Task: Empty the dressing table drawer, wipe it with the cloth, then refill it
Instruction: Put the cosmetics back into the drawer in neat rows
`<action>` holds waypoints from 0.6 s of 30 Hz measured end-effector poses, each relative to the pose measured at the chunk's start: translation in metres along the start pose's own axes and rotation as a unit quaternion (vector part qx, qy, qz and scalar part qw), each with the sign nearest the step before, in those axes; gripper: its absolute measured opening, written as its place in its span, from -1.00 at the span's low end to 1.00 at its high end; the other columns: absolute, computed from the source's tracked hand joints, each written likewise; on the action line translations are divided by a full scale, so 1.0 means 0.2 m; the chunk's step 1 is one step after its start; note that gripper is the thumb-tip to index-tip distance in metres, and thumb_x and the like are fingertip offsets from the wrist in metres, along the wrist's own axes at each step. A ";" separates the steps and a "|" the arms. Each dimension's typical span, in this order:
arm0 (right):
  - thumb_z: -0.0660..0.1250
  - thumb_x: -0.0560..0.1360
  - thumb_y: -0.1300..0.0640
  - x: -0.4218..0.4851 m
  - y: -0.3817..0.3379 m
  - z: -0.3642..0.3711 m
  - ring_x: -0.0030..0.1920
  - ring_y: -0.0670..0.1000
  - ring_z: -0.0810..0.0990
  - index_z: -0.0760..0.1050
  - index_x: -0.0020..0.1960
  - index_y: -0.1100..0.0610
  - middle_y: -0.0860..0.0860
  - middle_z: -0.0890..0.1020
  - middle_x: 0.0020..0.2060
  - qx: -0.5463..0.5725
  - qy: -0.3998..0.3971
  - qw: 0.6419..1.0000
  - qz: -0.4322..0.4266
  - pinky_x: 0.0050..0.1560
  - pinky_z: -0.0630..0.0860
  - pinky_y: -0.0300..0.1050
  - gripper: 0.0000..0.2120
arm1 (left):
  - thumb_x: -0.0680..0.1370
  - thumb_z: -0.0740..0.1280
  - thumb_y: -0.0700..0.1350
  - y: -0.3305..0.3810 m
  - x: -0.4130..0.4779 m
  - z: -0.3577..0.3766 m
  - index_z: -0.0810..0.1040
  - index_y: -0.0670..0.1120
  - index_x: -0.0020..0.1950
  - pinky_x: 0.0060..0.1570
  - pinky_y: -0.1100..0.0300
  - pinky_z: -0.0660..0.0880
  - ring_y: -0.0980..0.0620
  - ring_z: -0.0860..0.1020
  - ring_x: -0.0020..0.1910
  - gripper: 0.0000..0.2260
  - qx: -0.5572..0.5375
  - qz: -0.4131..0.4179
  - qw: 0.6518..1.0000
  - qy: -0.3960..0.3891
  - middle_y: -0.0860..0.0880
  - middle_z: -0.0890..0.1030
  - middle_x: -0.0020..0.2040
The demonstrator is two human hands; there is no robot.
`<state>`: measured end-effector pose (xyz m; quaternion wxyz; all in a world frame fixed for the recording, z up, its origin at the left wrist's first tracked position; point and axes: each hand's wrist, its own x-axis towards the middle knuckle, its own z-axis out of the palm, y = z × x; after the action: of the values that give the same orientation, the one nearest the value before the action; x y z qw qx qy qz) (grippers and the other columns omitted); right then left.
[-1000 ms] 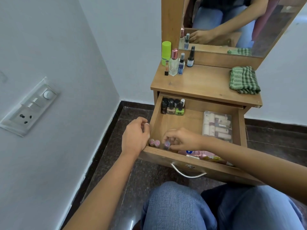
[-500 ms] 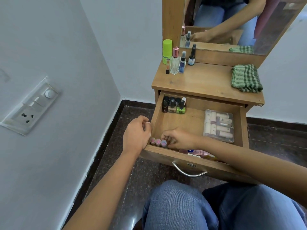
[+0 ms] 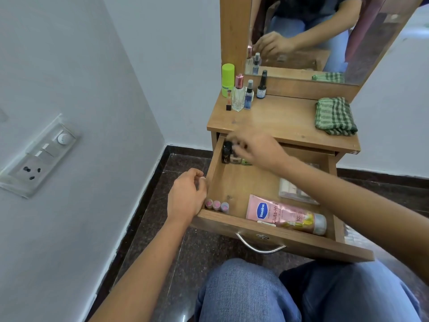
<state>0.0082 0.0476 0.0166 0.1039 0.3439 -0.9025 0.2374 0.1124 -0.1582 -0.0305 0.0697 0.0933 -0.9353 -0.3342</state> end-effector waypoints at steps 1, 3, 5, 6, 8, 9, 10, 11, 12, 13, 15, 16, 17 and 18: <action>0.28 0.56 0.14 0.07 0.02 -0.05 -0.18 -0.07 0.55 0.48 0.27 0.12 -0.03 0.60 -0.12 0.001 0.037 0.999 0.028 -0.11 0.58 -0.05 -0.70 | 0.60 0.23 -0.03 0.00 0.00 0.00 0.58 -0.01 0.12 -0.08 0.08 0.58 0.12 0.57 -0.08 -0.82 0.000 -0.001 1.000 -0.001 0.06 0.62 -0.01; 0.28 0.55 0.13 0.22 0.05 -0.12 -0.19 -0.06 0.54 0.41 0.38 0.09 -0.06 0.57 -0.18 0.001 0.077 0.994 0.081 -0.12 0.57 -0.02 -0.60 | 0.61 0.23 -0.03 0.01 0.00 0.00 0.57 -0.01 0.13 -0.08 0.10 0.58 0.14 0.57 -0.09 -0.82 -0.001 -0.003 1.000 -0.005 0.06 0.62 -0.01; 0.25 0.55 0.12 0.33 0.06 -0.15 -0.10 0.03 0.59 0.33 0.44 0.09 0.01 0.62 -0.16 -0.020 0.087 0.989 0.114 -0.07 0.57 0.05 -0.53 | 0.61 0.23 -0.03 0.01 0.00 0.00 0.57 -0.01 0.13 -0.09 0.13 0.57 0.15 0.56 -0.09 -0.82 -0.002 -0.002 1.000 -0.006 0.06 0.62 -0.01; 0.23 0.56 0.10 0.38 0.07 -0.15 -0.04 0.09 0.60 0.29 0.46 0.10 0.05 0.64 -0.11 -0.047 0.084 0.987 0.126 -0.05 0.57 0.06 -0.52 | 0.61 0.23 -0.03 0.00 0.00 0.00 0.57 -0.01 0.12 -0.10 0.15 0.56 0.16 0.56 -0.09 -0.82 -0.004 -0.001 1.000 -0.006 0.06 0.62 -0.01; 0.19 0.59 0.08 0.46 0.08 -0.13 0.03 0.19 0.60 0.21 0.50 0.10 0.13 0.62 0.02 -0.136 0.061 0.979 0.142 -0.10 0.52 0.06 -0.50 | 0.61 0.23 -0.03 0.00 0.00 0.00 0.57 -0.01 0.13 -0.10 0.16 0.55 0.16 0.56 -0.09 -0.82 -0.007 0.000 1.000 -0.005 0.06 0.62 -0.01; 0.17 0.60 0.08 0.49 0.08 -0.12 0.02 0.23 0.60 0.18 0.51 0.12 0.16 0.60 0.05 -0.186 0.047 0.971 0.144 -0.17 0.49 0.05 -0.50 | 0.61 0.23 -0.03 0.00 0.00 0.00 0.57 -0.01 0.13 -0.09 0.15 0.56 0.15 0.56 -0.09 -0.82 -0.007 0.000 1.000 -0.005 0.06 0.62 0.00; 0.15 0.61 0.09 0.51 0.07 -0.10 -0.02 0.25 0.61 0.16 0.50 0.14 0.18 0.59 0.05 -0.227 0.036 0.962 0.144 -0.24 0.45 0.01 -0.51 | 0.61 0.23 -0.03 0.00 0.00 0.00 0.56 -0.01 0.14 -0.08 0.14 0.56 0.15 0.56 -0.09 -0.82 -0.007 0.000 1.000 -0.005 0.06 0.62 0.00; 0.14 0.61 0.11 0.53 0.07 -0.09 -0.05 0.25 0.61 0.17 0.48 0.18 0.18 0.58 0.03 -0.258 0.031 0.955 0.144 -0.29 0.40 -0.02 -0.54 | 0.61 0.23 -0.03 0.00 0.00 0.00 0.56 -0.01 0.14 -0.08 0.14 0.56 0.15 0.57 -0.08 -0.81 -0.006 0.000 1.000 -0.005 0.06 0.62 0.00; 0.13 0.61 0.14 0.54 0.07 -0.08 -0.07 0.24 0.62 0.22 0.44 0.21 0.17 0.59 0.01 -0.278 0.029 0.949 0.144 -0.30 0.36 -0.04 -0.58 | 0.61 0.23 -0.02 0.00 0.00 0.00 0.56 -0.01 0.15 -0.08 0.15 0.56 0.15 0.57 -0.08 -0.81 -0.006 0.000 1.000 -0.005 0.07 0.62 0.00; 0.12 0.61 0.16 0.55 0.07 -0.07 -0.09 0.23 0.62 0.29 0.37 0.24 0.16 0.60 -0.01 -0.290 0.027 0.945 0.145 -0.30 0.34 -0.06 -0.64 | 0.61 0.23 -0.02 0.00 0.00 0.00 0.56 -0.01 0.15 -0.08 0.17 0.56 0.15 0.57 -0.09 -0.81 -0.005 0.000 1.000 -0.005 0.07 0.61 0.00; 0.12 0.59 0.19 0.57 0.07 -0.05 -0.13 0.20 0.62 0.40 0.20 0.26 0.15 0.61 -0.06 -0.299 0.030 0.942 0.147 -0.31 0.32 -0.09 -0.76 | 0.61 0.23 -0.02 0.00 0.01 0.00 0.56 0.00 0.15 -0.11 0.20 0.55 0.16 0.56 -0.10 -0.82 -0.006 -0.001 1.000 -0.004 0.08 0.61 -0.02; 0.12 0.58 0.21 0.58 0.07 -0.05 -0.14 0.20 0.62 0.42 0.15 0.26 0.14 0.61 -0.08 -0.299 0.033 0.942 0.148 -0.32 0.29 -0.10 -0.79 | 0.61 0.23 -0.02 0.00 0.01 0.00 0.56 0.01 0.14 -0.11 0.21 0.55 0.16 0.56 -0.11 -0.82 -0.007 0.000 1.000 -0.003 0.09 0.61 -0.03; 0.12 0.57 0.23 0.58 0.07 -0.04 -0.15 0.19 0.61 0.43 0.13 0.26 0.15 0.60 -0.09 -0.298 0.035 0.942 0.149 -0.34 0.25 -0.12 -0.80 | 0.61 0.23 -0.02 0.00 0.01 0.00 0.56 0.01 0.14 -0.12 0.20 0.54 0.17 0.56 -0.11 -0.82 -0.007 0.000 1.000 -0.003 0.09 0.61 -0.03; 0.12 0.56 0.26 0.59 0.07 -0.04 -0.15 0.19 0.61 0.43 0.11 0.26 0.15 0.60 -0.10 -0.297 0.037 0.942 0.149 -0.38 0.20 -0.14 -0.81 | 0.61 0.22 -0.02 -0.01 0.01 0.00 0.56 0.01 0.13 -0.11 0.19 0.55 0.16 0.56 -0.11 -0.82 -0.008 -0.001 1.000 -0.001 0.09 0.61 -0.04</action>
<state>-0.0878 -0.0076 0.0595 0.1983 0.1496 -0.9685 -0.0158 0.1111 -0.1592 -0.0316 0.0689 0.0935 -0.9326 -0.3417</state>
